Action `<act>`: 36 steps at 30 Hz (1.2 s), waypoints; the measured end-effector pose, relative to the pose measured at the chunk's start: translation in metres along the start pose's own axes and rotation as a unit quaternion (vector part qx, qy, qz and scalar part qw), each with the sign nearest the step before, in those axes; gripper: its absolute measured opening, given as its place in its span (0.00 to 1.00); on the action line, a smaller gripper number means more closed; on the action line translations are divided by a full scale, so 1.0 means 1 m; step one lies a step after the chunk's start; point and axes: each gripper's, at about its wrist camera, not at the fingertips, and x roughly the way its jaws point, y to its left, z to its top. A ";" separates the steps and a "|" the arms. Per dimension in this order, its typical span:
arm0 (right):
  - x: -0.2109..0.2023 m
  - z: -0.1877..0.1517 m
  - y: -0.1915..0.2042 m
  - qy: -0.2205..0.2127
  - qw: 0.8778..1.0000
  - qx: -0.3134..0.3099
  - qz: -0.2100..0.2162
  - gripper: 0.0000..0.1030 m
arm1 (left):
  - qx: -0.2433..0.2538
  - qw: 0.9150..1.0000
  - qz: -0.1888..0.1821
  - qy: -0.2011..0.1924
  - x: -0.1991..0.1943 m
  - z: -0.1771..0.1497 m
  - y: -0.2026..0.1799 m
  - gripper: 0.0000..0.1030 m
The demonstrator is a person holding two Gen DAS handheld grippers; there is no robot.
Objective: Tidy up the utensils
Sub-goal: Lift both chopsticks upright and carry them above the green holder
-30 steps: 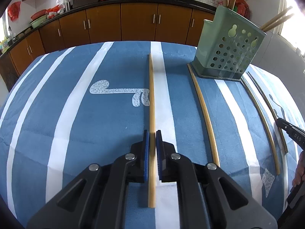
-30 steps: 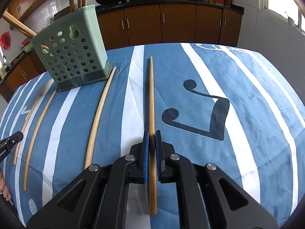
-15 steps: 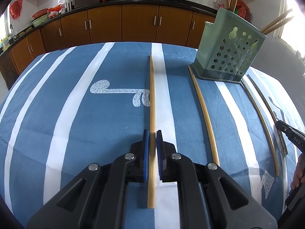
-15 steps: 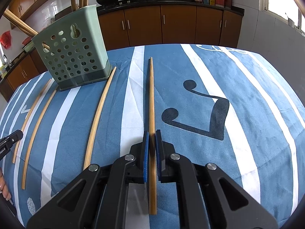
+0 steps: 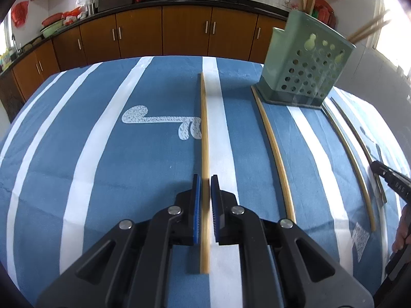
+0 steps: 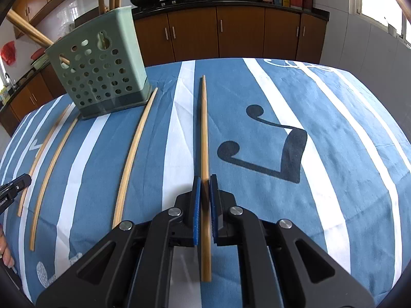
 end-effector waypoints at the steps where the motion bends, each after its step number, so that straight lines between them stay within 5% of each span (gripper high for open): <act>1: -0.002 -0.002 0.000 0.000 1.000 0.000 0.002 0.08 | 0.002 1.000 0.000 0.001 -0.002 -0.003 -0.001 0.10; 13: -0.023 -0.005 -0.008 -0.014 1.000 0.009 0.014 0.07 | 0.030 1.000 0.007 0.004 -0.020 -0.013 -0.004 0.07; 28: -0.094 0.033 -0.030 -0.125 0.991 0.043 0.022 0.07 | -0.015 0.990 -0.025 -0.139 -0.112 0.041 0.005 0.07; 36: -0.111 0.045 -0.030 -0.155 0.987 0.042 0.029 0.07 | -0.018 0.984 -0.032 -0.175 -0.136 0.057 0.003 0.07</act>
